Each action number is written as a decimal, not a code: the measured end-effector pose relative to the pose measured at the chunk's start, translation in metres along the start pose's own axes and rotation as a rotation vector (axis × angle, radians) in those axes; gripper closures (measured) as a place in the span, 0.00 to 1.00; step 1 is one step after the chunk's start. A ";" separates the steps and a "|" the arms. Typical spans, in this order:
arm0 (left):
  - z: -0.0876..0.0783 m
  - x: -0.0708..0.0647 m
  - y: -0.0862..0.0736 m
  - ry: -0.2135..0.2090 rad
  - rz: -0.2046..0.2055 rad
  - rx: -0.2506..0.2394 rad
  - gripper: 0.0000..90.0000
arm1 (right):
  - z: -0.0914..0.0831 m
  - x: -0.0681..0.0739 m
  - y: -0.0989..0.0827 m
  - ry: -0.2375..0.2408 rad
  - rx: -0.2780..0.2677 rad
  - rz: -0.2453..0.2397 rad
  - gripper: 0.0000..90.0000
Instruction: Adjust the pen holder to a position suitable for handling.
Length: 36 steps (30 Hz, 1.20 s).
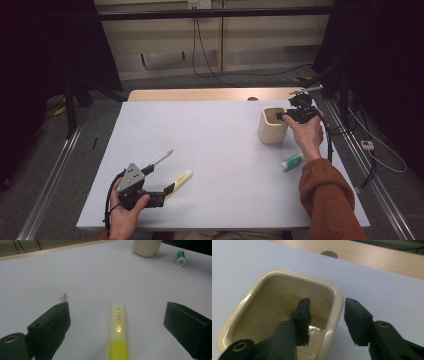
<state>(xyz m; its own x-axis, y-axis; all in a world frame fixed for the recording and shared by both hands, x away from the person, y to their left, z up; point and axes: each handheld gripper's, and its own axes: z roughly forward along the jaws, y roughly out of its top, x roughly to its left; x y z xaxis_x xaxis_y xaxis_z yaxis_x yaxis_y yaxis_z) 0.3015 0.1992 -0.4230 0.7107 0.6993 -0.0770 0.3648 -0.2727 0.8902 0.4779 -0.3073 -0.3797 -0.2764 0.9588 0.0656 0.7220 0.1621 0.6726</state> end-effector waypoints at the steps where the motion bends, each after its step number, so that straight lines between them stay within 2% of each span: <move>1: 0.000 0.000 0.000 -0.005 0.001 0.002 0.08 | 0.001 0.001 0.000 -0.007 0.014 0.004 0.68; 2: 0.000 0.000 0.000 -0.009 0.002 0.004 0.08 | 0.002 0.004 0.001 -0.036 0.020 -0.011 0.75; 4: 0.000 0.000 0.000 -0.012 0.010 0.005 0.08 | 0.003 0.004 0.001 -0.041 0.022 -0.010 0.76; 7: 0.001 -0.001 0.000 -0.016 0.007 0.004 0.08 | 0.003 0.003 0.001 -0.058 0.029 0.000 0.83; 9: 0.001 -0.001 0.000 -0.017 0.006 0.005 0.08 | 0.003 0.003 0.002 -0.059 0.033 0.003 0.83; 11: 0.001 0.000 0.000 -0.017 0.007 0.009 0.08 | 0.004 0.006 0.003 -0.088 0.045 -0.009 0.85; 12: 0.001 0.000 0.000 -0.017 0.007 0.010 0.08 | 0.004 0.006 0.003 -0.088 0.045 -0.009 0.85; 13: 0.001 0.000 0.000 -0.019 0.007 0.011 0.08 | 0.005 0.008 0.004 -0.100 0.052 0.011 0.86; 15: 0.001 -0.001 0.000 -0.021 0.008 0.007 0.08 | 0.005 0.009 0.005 -0.113 0.058 0.010 0.86; 17: 0.000 0.000 0.000 -0.021 0.009 0.007 0.08 | 0.006 0.012 0.006 -0.146 0.061 0.003 0.90; 20: 0.000 0.000 0.000 -0.021 0.006 0.010 0.08 | 0.007 0.013 0.007 -0.141 0.063 0.023 0.91; 28: 0.000 0.000 -0.001 -0.023 0.009 0.006 0.08 | 0.005 0.012 0.006 -0.107 0.049 0.027 0.91; 31: 0.001 0.000 0.000 -0.023 0.009 0.007 0.08 | 0.003 0.015 0.005 -0.110 0.020 -0.010 0.92; 34: 0.002 0.000 0.000 -0.025 0.011 0.013 0.08 | 0.001 0.016 0.005 -0.104 0.014 -0.032 0.92; 36: 0.001 -0.001 0.000 -0.027 0.006 -0.003 0.08 | 0.001 0.016 0.005 -0.097 0.013 -0.033 0.92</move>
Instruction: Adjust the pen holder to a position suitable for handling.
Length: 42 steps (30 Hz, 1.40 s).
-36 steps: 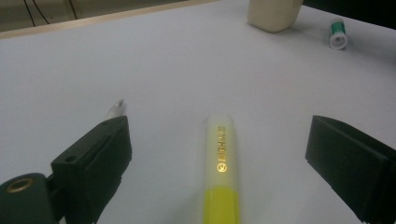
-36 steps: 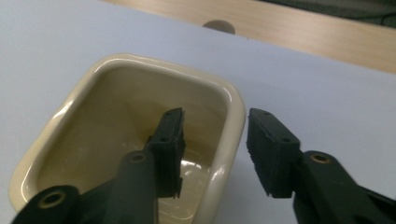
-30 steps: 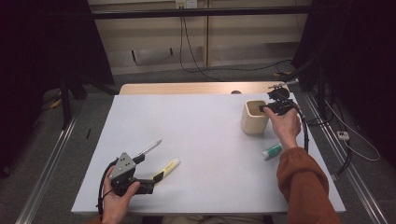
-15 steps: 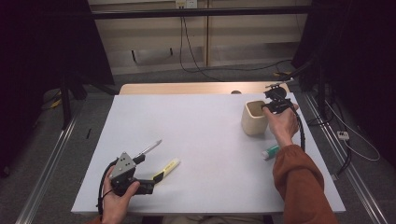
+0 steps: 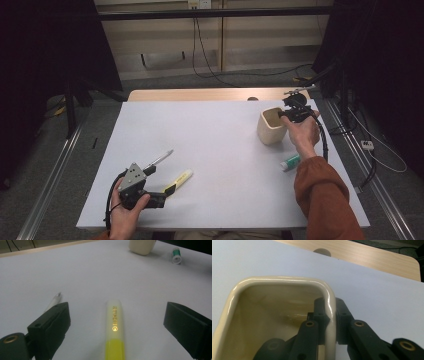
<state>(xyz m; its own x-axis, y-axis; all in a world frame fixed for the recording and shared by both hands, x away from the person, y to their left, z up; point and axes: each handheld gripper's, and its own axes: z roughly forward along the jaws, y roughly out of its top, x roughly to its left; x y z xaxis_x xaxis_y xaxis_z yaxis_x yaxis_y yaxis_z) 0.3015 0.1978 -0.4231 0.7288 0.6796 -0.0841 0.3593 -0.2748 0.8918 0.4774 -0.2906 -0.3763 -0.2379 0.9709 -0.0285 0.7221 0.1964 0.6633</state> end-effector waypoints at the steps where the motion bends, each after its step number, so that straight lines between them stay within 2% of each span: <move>1: -0.001 0.000 0.001 0.001 0.010 -0.008 0.08 | -0.001 0.000 0.000 0.018 -0.009 0.000 0.92; 5: -0.003 -0.001 0.001 0.000 0.012 -0.018 0.08 | -0.005 0.003 0.002 0.036 -0.026 -0.010 0.92; 10: -0.003 0.001 0.000 0.000 0.000 -0.014 0.08 | -0.011 0.010 0.004 0.069 -0.049 -0.059 0.92; 14: -0.003 0.000 0.000 0.002 0.009 -0.006 0.08 | -0.016 0.020 0.004 0.140 -0.075 -0.147 0.92; 20: -0.004 0.000 -0.001 0.012 0.001 -0.002 0.07 | -0.018 0.032 0.006 0.223 -0.076 -0.192 0.92; 22: -0.004 -0.001 -0.001 0.019 0.013 0.003 0.07 | -0.017 0.035 0.006 0.254 -0.079 -0.199 0.92; 27: -0.005 -0.001 -0.001 0.017 0.013 0.003 0.07 | -0.016 0.047 0.007 0.335 -0.084 -0.258 0.92; 30: -0.005 0.000 -0.002 0.016 0.007 0.003 0.07 | -0.015 0.052 0.007 0.363 -0.090 -0.279 0.92; 32: -0.005 0.000 -0.002 0.013 0.004 0.006 0.07 | -0.014 0.056 0.008 0.384 -0.091 -0.307 0.92; 33: -0.005 0.000 -0.002 0.012 0.003 0.007 0.07 | -0.014 0.061 0.010 0.401 -0.089 -0.336 0.92; 38: -0.005 0.001 -0.002 0.013 0.000 0.002 0.07 | -0.013 0.071 0.014 0.421 -0.075 -0.367 0.92; 40: -0.005 0.001 -0.002 0.015 -0.004 0.001 0.07 | -0.012 0.078 0.016 0.455 -0.072 -0.397 0.92; 42: -0.005 0.001 -0.002 0.013 -0.003 0.002 0.07 | -0.011 0.080 0.016 0.468 -0.074 -0.412 0.92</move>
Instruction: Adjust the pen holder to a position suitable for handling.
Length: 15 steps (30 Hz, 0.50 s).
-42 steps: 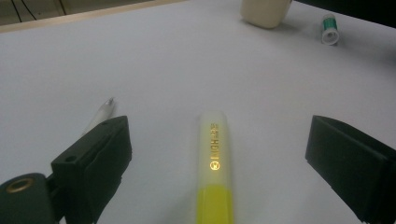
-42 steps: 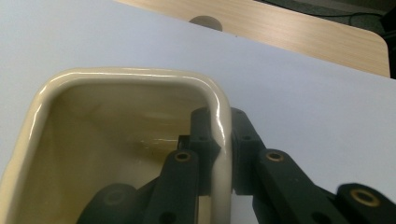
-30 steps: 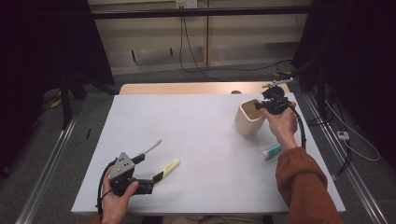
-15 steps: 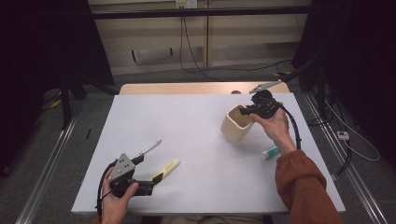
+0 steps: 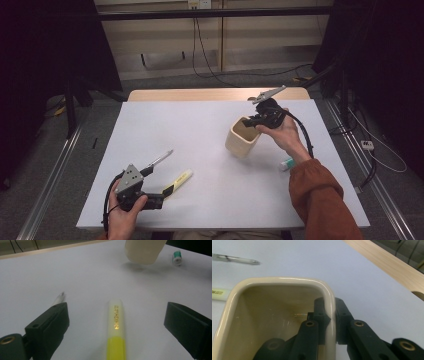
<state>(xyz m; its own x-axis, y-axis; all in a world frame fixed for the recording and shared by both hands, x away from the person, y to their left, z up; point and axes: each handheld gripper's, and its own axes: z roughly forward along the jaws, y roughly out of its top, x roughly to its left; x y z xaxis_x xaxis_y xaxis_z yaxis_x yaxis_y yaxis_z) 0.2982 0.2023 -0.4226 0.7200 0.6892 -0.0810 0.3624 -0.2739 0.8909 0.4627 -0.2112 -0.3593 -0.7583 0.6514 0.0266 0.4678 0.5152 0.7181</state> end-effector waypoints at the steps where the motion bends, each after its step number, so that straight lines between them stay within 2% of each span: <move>1: 0.000 0.000 0.000 -0.001 0.002 0.000 0.07 | 0.002 0.002 0.001 0.011 0.002 -0.007 0.92; 4: 0.000 0.000 0.000 0.000 -0.001 0.003 0.07 | 0.008 0.008 0.005 0.022 0.012 -0.009 0.92; 6: 0.001 0.001 -0.001 0.001 -0.011 0.005 0.06 | 0.012 0.013 0.010 0.040 0.019 -0.043 0.92; 12: 0.000 0.002 -0.001 -0.001 -0.021 -0.002 0.06 | 0.023 0.027 0.019 0.139 0.026 -0.159 0.92; 15: 0.000 0.002 -0.001 -0.005 -0.020 0.003 0.06 | 0.031 0.032 0.019 0.200 0.024 -0.187 0.92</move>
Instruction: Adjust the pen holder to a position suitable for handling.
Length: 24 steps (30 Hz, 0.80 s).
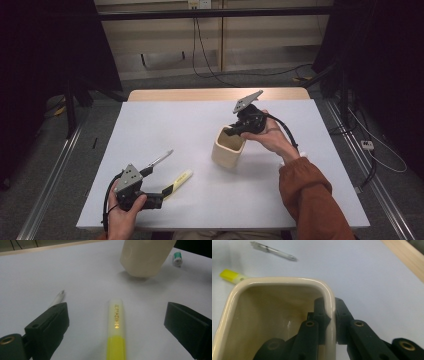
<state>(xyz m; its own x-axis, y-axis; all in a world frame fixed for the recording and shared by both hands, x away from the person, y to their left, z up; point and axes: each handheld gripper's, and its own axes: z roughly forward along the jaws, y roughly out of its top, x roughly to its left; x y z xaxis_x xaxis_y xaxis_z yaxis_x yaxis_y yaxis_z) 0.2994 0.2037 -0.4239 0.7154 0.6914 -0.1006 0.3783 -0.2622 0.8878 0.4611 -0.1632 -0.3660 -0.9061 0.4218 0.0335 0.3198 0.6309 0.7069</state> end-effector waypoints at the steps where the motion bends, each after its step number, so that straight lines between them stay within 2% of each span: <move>1: 0.000 0.000 0.000 0.000 0.000 -0.001 0.06 | 0.002 0.001 0.001 0.013 0.004 -0.014 0.92; 7: 0.000 0.001 0.000 -0.002 -0.003 -0.001 0.06 | 0.013 0.009 0.007 0.101 0.051 -0.116 0.92; 12: 0.000 0.000 0.000 -0.003 -0.001 0.005 0.06 | 0.026 0.014 0.012 0.141 0.050 -0.167 0.92; 16: 0.000 0.001 0.000 -0.005 0.000 0.007 0.06 | 0.031 0.019 0.020 0.160 0.073 -0.220 0.92; 18: 0.000 0.000 0.000 -0.005 0.000 0.005 0.06 | 0.034 0.020 0.023 0.167 0.078 -0.231 0.92; 24: 0.000 0.000 0.000 -0.005 0.003 0.007 0.06 | 0.040 0.012 0.020 0.205 0.050 -0.202 0.91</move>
<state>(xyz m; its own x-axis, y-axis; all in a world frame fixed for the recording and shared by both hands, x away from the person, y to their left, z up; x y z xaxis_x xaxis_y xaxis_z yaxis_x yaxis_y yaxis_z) 0.2993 0.2041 -0.4242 0.7194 0.6873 -0.1004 0.3806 -0.2692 0.8847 0.4674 -0.1195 -0.3795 -0.9882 0.1475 0.0416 0.1363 0.7223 0.6780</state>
